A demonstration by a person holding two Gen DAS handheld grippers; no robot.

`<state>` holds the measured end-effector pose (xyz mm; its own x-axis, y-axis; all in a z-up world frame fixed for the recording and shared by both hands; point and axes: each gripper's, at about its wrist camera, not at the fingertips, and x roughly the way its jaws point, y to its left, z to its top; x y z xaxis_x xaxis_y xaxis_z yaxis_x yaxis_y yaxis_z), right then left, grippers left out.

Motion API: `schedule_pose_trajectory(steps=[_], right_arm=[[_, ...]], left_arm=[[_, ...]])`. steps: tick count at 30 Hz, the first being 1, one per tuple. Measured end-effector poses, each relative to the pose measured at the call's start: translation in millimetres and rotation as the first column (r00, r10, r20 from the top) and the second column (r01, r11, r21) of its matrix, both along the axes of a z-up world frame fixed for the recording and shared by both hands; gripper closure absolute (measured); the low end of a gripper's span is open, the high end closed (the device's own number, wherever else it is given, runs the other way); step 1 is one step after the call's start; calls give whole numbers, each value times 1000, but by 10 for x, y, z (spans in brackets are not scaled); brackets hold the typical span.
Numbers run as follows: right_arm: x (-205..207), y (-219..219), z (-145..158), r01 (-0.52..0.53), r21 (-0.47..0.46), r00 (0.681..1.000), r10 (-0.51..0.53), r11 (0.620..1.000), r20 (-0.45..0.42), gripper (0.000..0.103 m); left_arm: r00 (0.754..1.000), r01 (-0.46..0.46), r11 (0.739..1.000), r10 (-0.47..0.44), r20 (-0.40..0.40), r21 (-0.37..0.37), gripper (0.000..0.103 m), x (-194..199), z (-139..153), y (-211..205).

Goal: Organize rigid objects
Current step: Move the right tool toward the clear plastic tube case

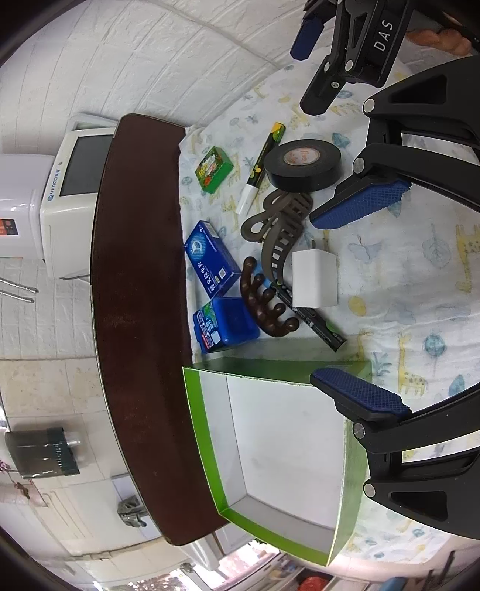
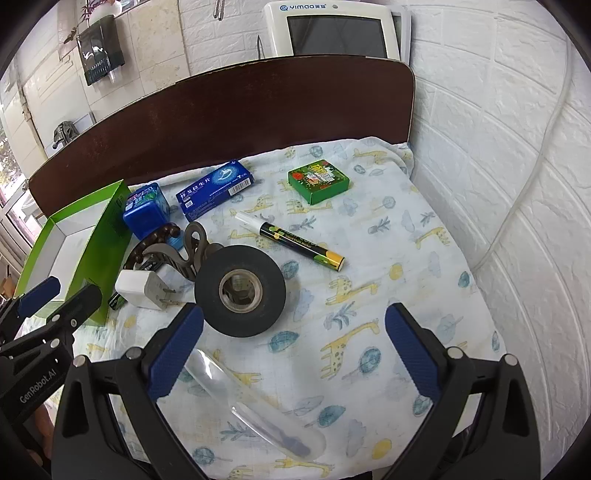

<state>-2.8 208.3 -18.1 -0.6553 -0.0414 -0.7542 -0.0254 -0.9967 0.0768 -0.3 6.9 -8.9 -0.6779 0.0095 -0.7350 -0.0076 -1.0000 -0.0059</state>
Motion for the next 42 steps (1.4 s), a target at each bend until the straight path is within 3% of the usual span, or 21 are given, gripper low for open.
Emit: schedule_pose_trajectory(steps=[17, 33, 42], right_arm=[[-12, 14, -58, 0, -15, 1000, 1, 1000, 29, 4], [-13, 30, -86, 2, -24, 999, -1, 1000, 40, 4], [77, 206, -143, 29, -66, 997, -24, 997, 74, 10]], left_arm=[[999, 41, 998, -41, 17, 38, 25, -5, -48, 28], [998, 57, 998, -57, 0, 26, 25, 24, -44, 55], [991, 131, 990, -132, 24, 51, 25, -10, -90, 138]])
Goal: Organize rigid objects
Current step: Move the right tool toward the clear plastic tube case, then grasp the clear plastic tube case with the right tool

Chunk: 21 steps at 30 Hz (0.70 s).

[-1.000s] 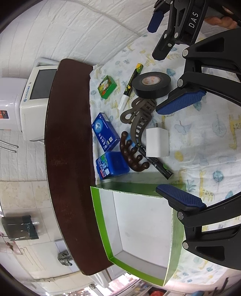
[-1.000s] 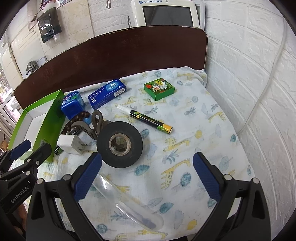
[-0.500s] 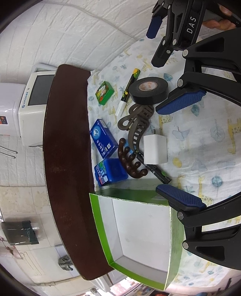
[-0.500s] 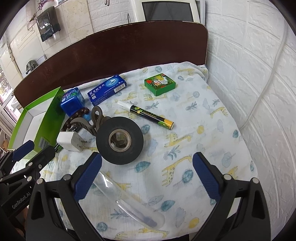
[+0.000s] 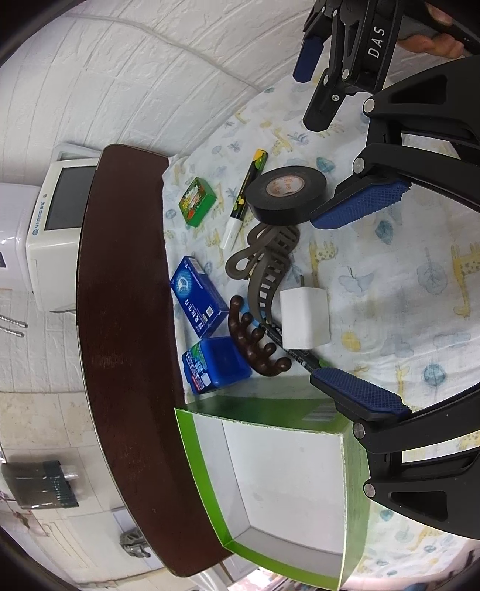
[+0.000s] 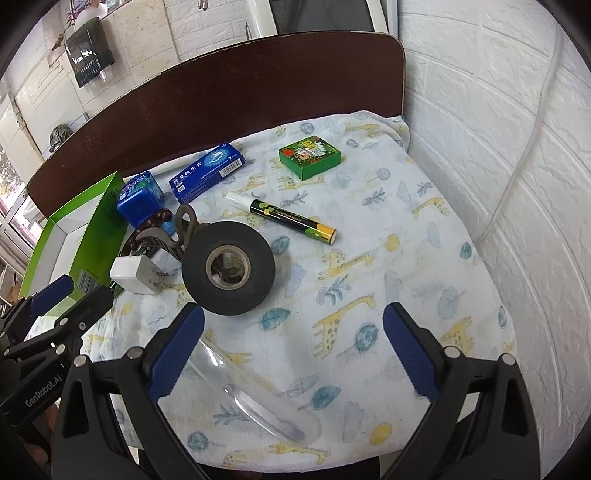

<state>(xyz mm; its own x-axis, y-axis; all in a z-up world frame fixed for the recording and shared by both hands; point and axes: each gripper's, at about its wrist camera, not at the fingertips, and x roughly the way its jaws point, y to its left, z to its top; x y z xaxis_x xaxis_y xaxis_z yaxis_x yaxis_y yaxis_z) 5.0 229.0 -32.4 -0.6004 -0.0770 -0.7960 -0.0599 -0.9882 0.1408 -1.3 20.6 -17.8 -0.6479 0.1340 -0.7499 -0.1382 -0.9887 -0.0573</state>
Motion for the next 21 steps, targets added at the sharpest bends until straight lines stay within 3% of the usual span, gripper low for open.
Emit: schedule_pose_trajectory(steps=[9, 13, 16, 21], right_arm=[[335, 206, -174, -10, -182, 991, 35, 983, 133, 39], [524, 288, -274, 20, -252, 980, 31, 968, 196, 64], [610, 269, -323, 22, -279, 975, 42, 960, 219, 72], [623, 224, -412, 43, -323, 968, 40, 946, 247, 73]], left_arm=[[979, 188, 981, -192, 69, 54, 25, -77, -100, 219], [956, 263, 962, -270, 113, 72, 54, -111, -172, 324], [941, 302, 951, -308, 138, 67, 59, -134, -235, 391], [931, 324, 944, -329, 157, 58, 59, -155, -302, 434]])
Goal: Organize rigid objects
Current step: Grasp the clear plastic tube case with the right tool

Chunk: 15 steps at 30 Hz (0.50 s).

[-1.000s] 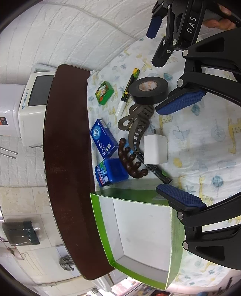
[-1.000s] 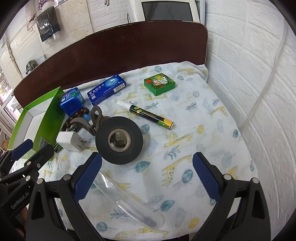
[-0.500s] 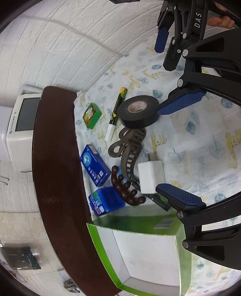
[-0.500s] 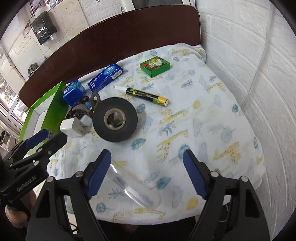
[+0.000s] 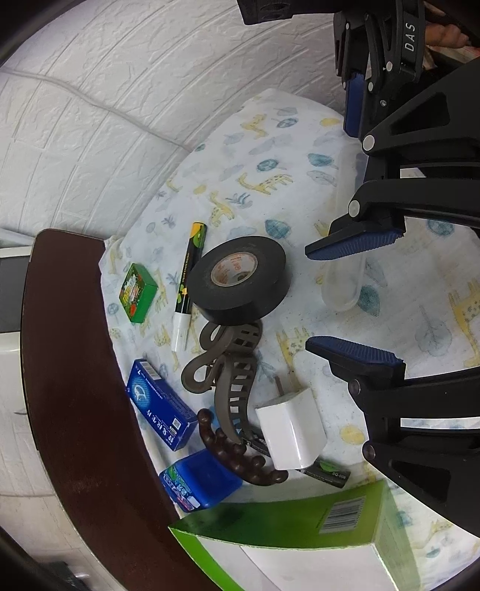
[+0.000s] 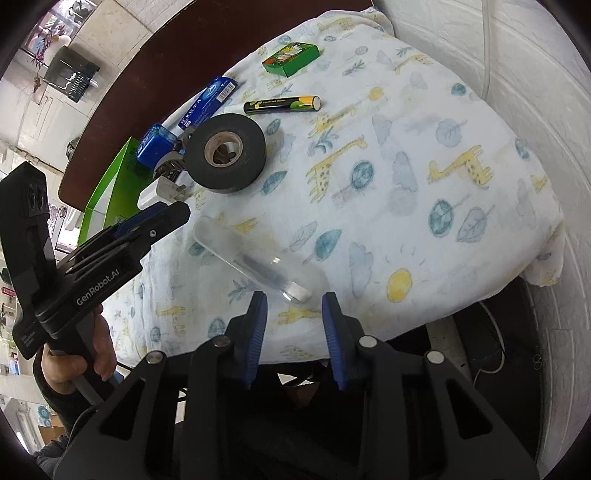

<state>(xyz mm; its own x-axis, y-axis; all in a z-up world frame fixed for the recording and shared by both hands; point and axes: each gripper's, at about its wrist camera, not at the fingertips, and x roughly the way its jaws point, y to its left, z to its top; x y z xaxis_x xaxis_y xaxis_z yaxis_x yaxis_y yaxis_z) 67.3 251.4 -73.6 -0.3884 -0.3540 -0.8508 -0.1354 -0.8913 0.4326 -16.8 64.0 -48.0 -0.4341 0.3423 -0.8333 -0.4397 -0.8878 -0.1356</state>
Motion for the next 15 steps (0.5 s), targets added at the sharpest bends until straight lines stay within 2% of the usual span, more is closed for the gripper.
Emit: schedule_pose_trajectory(steps=[5, 10, 15], right_arm=[[-32, -7, -84, 12, -17, 1000, -11, 1000, 29, 73], [-83, -19, -97, 15, -14, 1000, -15, 1000, 16, 73], [-154, -82, -79, 12, 47, 1000, -11, 999, -23, 73]], left_arm=[[999, 18, 1000, -18, 34, -3, 59, -37, -98, -17], [996, 46, 999, -47, 73, 9, 59, -53, -194, 27], [995, 49, 999, -50, 88, 9, 59, -45, -224, 29]])
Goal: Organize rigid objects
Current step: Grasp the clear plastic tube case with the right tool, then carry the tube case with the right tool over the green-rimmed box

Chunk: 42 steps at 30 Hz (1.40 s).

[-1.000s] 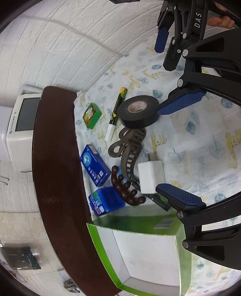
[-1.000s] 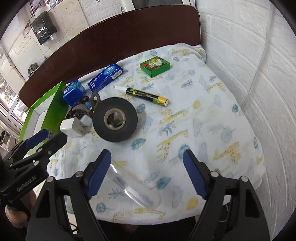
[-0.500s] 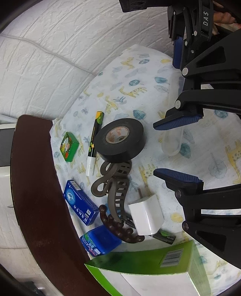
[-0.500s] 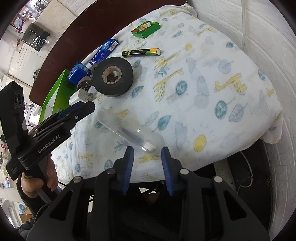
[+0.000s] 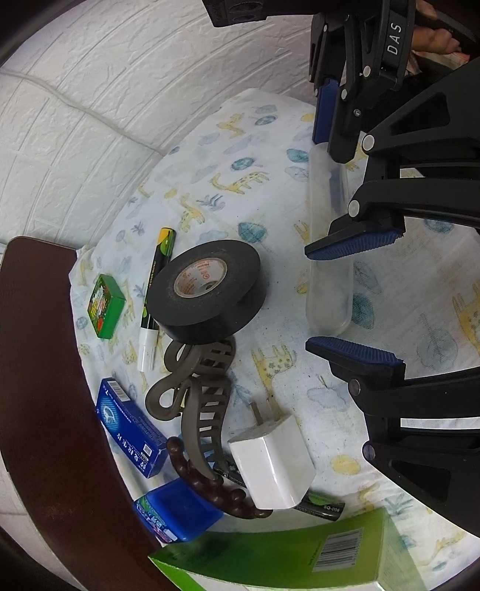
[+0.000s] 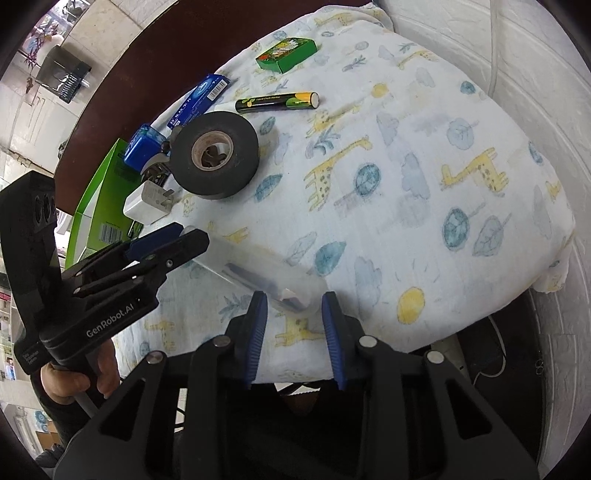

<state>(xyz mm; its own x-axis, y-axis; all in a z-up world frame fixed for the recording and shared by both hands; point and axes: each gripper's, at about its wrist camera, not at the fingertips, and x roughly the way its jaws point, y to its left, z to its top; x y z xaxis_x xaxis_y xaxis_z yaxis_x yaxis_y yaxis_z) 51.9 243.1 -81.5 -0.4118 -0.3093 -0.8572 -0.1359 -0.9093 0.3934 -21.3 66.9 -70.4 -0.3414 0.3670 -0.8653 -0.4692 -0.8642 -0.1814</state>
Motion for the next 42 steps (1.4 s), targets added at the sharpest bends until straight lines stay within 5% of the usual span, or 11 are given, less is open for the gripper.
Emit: schedule_pose_trajectory(steps=[16, 26, 34, 42], right_arm=[[-203, -63, 18, -28, 85, 998, 33, 996, -54, 69], [-291, -326, 394, -73, 152, 982, 98, 986, -161, 69], [-489, -852, 848, -176, 176, 933, 221, 969, -284, 69], [-681, -1783, 1174, -334, 184, 848, 380, 924, -368, 69]], left_arm=[[996, -82, 996, 80, 35, 33, 59, 32, -25, -132], [984, -136, 990, 139, -112, 38, 59, 134, 377, -379], [940, -267, 960, 280, -195, 89, 59, 178, 748, -993], [859, -430, 900, 434, -273, 76, 59, 261, 1009, -1905]])
